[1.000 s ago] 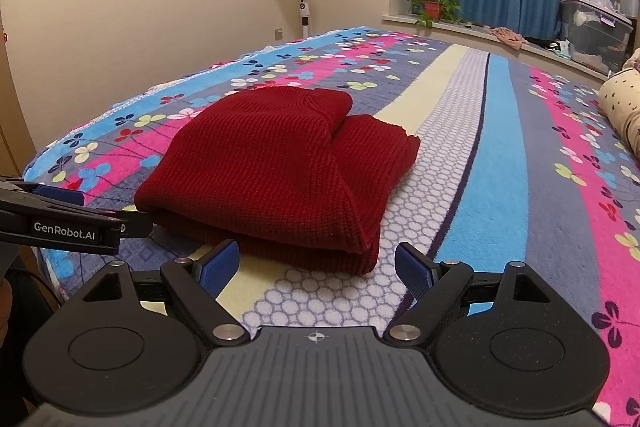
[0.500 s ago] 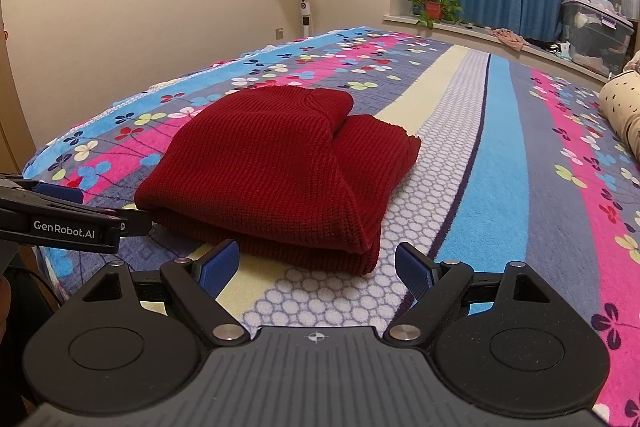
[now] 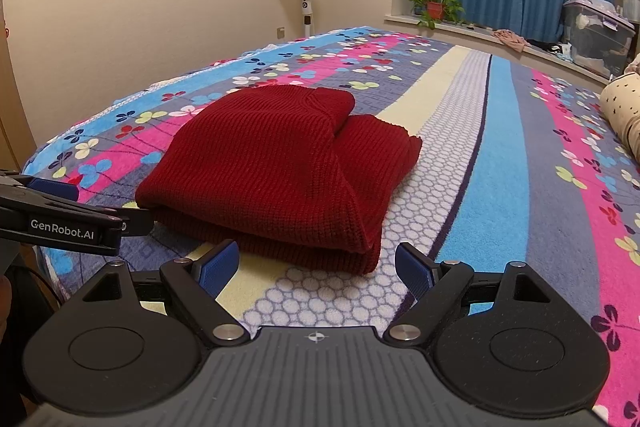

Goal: Fold small clothes

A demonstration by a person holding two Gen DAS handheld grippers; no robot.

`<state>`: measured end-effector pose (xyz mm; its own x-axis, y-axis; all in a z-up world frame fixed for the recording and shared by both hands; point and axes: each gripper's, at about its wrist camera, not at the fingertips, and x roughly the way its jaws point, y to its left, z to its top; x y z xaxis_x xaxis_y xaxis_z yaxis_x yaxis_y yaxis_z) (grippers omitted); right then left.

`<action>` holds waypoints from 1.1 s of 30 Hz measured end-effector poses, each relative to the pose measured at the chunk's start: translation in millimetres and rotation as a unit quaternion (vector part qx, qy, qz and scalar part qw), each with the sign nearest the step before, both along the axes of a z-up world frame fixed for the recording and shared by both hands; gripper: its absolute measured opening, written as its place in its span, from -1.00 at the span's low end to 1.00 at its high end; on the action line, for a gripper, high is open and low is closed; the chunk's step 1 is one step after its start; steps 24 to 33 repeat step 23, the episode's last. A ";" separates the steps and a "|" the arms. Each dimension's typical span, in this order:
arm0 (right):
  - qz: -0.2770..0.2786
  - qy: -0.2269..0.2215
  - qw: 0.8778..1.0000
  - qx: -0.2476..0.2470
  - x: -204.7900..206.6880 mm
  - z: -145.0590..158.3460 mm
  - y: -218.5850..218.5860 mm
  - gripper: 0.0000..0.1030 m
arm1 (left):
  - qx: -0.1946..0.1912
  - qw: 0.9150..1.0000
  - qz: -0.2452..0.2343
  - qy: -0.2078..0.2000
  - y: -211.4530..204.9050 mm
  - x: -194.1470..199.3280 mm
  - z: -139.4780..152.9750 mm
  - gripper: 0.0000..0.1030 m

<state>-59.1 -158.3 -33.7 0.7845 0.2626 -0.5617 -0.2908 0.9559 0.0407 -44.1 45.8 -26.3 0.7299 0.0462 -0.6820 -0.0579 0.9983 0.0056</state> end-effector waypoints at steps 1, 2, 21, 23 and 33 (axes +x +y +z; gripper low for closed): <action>0.000 0.000 1.000 0.000 0.1 -0.4 -0.1 0.67 | 0.000 1.000 0.000 0.000 0.1 0.0 -0.1 0.99; 0.000 0.001 1.000 -0.001 -0.2 -0.7 -0.2 0.67 | 0.000 1.000 0.000 0.000 0.0 -0.1 -0.1 0.99; 0.008 0.000 1.000 -0.006 -2.0 -0.8 -9.1 0.68 | 0.001 1.000 0.000 -0.005 0.4 -0.1 0.8 0.99; 0.008 0.000 1.000 -0.005 -1.7 -0.7 -10.4 0.68 | 0.002 1.000 0.000 -0.005 0.5 0.0 1.1 0.99; 0.008 0.000 1.000 -0.005 -1.7 -0.7 -10.4 0.68 | 0.002 1.000 0.000 -0.005 0.5 0.0 1.1 0.99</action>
